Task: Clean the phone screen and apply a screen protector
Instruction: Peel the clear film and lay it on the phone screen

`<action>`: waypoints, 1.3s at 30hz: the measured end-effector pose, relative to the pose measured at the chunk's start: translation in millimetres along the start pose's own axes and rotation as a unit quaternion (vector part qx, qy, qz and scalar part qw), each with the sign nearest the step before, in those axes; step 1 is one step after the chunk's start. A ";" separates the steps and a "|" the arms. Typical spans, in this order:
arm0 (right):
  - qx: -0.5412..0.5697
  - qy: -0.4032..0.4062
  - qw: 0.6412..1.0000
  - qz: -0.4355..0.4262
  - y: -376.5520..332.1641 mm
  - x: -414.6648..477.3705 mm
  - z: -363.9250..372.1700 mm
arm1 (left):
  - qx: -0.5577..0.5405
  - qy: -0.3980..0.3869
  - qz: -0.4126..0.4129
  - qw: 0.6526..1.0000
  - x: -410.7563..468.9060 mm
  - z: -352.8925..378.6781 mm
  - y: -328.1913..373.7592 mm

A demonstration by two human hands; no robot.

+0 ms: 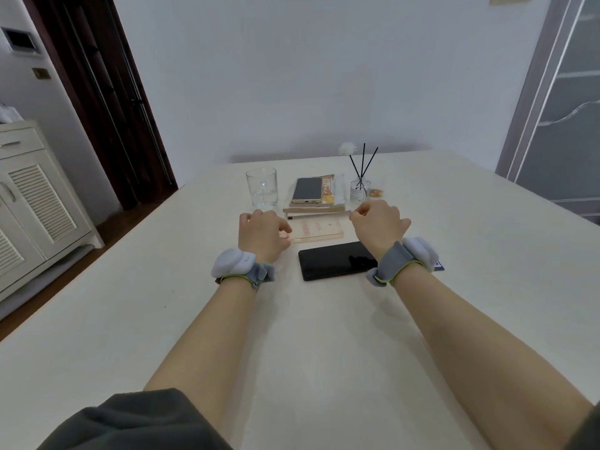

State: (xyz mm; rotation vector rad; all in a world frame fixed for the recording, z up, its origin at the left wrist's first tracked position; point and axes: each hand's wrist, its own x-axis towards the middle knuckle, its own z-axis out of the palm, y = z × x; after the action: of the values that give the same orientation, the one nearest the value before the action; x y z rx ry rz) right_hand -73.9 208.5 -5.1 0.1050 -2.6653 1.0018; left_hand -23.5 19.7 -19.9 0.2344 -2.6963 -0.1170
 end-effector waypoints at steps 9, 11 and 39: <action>0.028 -0.005 0.999 0.034 14.3 14.0 10.9 | 0.085 0.042 0.016 0.995 6.7 19.3 -5.8; 0.032 0.000 0.999 0.033 14.3 15.2 12.5 | 0.085 0.054 0.015 0.995 5.7 21.0 -6.6; 0.148 -0.010 0.989 0.017 28.0 23.8 -2.5 | -0.023 0.163 0.029 0.986 16.7 -31.3 9.3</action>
State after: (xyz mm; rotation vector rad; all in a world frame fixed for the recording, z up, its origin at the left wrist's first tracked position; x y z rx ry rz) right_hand -100.8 232.1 -14.0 0.1325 -2.5254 1.4085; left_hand -26.4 24.3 16.3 0.1451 -2.3690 -0.1125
